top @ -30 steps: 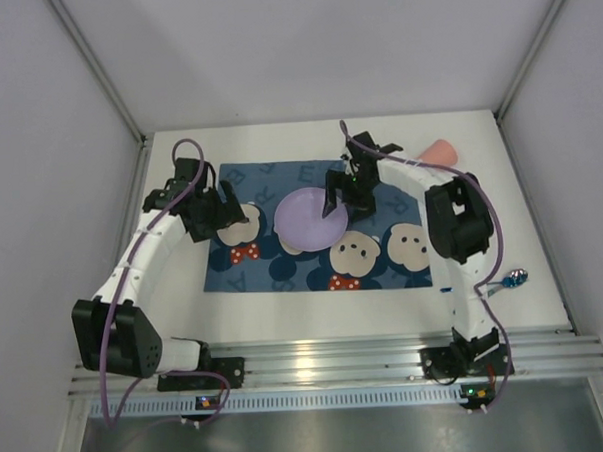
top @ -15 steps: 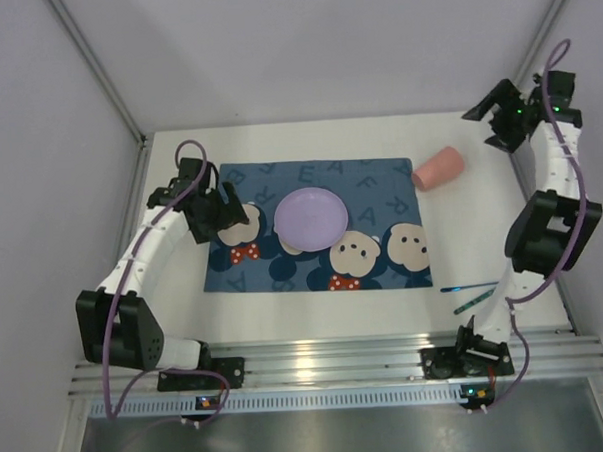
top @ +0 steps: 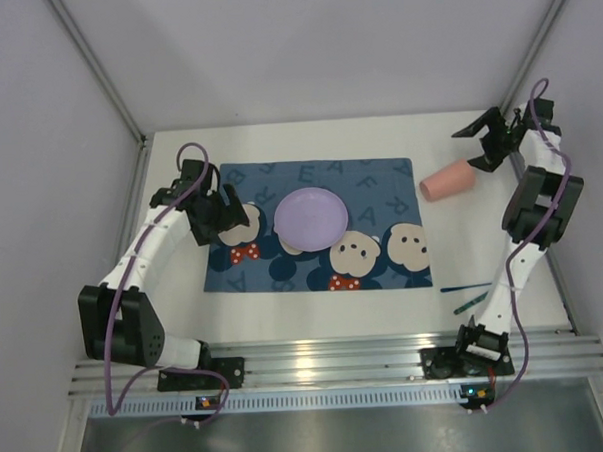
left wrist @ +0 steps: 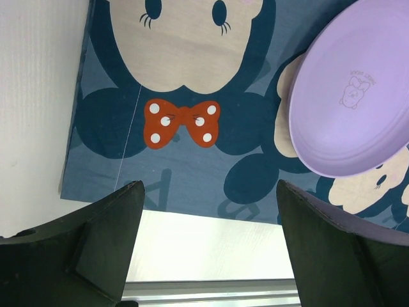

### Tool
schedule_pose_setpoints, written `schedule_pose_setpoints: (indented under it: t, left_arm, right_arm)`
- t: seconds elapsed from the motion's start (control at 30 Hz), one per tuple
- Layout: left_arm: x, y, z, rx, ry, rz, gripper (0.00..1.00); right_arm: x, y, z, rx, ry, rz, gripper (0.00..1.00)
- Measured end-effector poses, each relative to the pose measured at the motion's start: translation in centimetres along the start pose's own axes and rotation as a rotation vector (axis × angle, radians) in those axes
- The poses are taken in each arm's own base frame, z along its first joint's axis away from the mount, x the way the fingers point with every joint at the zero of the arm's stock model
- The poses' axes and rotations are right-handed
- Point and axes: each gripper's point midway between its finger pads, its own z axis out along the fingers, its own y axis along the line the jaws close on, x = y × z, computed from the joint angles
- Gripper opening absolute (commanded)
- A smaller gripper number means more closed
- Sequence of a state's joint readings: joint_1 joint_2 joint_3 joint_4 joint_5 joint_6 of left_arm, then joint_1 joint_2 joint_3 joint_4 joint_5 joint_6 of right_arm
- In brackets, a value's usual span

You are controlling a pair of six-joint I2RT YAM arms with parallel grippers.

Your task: Set the dinner table for one person

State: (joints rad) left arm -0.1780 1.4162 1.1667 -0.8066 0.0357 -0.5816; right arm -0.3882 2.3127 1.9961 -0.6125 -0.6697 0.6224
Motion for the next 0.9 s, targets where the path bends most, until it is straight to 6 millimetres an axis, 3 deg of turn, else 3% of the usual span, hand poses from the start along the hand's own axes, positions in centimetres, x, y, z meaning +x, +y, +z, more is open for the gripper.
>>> schedule_pose_setpoints:
  t: [0.13,0.23,0.43,0.57,0.67,0.77,0.87,0.9]
  left_arm:
    - [0.0,0.1,0.1,-0.006,-0.001,-0.002,0.89]
    - [0.1,0.3,0.2,-0.011,0.001,-0.009,0.89]
    - [0.5,0.4,0.5,-0.014,0.009,-0.023,0.89]
    - [0.4,0.2,0.5,-0.004,0.007,-0.021,0.89]
    - [0.4,0.2,0.8,-0.006,0.012,-0.015,0.89]
    - [0.3,0.1,1.2,-0.008,0.023,-0.01,0.89]
    - [0.2,0.0,1.3,-0.005,0.027,-0.004,0.89]
    - [0.2,-0.1,1.2,-0.003,0.026,-0.002,0.89]
  right_arm:
    - [1.0,-0.2,0.2,-0.021,0.023,0.008,1.0]
    - [3.4,-1.3,-0.4,-0.007,0.062,0.038,1.0]
    - [8.9,-1.9,-4.2,0.049,0.1,0.087,1.0]
    - [9.9,-0.6,-6.4,0.037,0.072,0.053,0.97]
    - [10.7,-0.7,-6.7,0.036,0.075,0.039,0.93]
    - [12.1,-2.2,-6.2,0.057,0.1,0.036,0.87]
    - [14.7,-4.7,-5.5,0.093,0.152,0.062,0.73]
    - [15.5,-5.4,-5.3,0.107,0.169,0.075,0.63]
